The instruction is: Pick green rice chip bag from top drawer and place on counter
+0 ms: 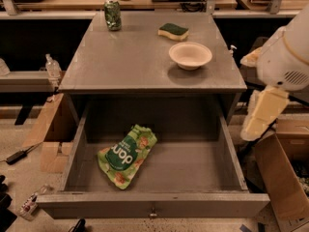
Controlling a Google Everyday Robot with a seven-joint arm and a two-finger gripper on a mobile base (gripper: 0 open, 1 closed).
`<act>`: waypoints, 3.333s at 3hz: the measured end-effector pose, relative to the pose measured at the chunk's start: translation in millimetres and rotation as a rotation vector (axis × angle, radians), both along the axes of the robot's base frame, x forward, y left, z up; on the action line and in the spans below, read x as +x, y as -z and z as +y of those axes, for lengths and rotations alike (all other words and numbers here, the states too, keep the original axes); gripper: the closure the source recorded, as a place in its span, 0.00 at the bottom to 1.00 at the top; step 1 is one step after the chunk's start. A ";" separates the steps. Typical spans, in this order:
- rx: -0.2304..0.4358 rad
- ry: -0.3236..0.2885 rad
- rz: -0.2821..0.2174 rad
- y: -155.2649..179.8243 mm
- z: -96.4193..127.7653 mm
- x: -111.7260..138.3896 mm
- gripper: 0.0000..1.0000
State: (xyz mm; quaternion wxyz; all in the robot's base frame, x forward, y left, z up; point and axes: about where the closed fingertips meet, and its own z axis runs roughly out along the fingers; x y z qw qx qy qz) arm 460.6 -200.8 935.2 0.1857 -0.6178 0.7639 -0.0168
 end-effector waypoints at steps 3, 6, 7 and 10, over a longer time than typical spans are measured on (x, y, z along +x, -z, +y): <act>-0.022 -0.187 -0.105 110.3 42.9 35.9 0.00; -0.149 -0.377 -0.180 196.3 142.5 55.3 0.00; -0.187 -0.446 -0.225 231.5 170.4 73.6 0.00; -0.231 -0.729 -0.231 313.7 248.2 105.0 0.00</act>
Offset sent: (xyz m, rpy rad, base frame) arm 0.0619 0.0724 -0.1792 -0.0775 -0.1424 0.2976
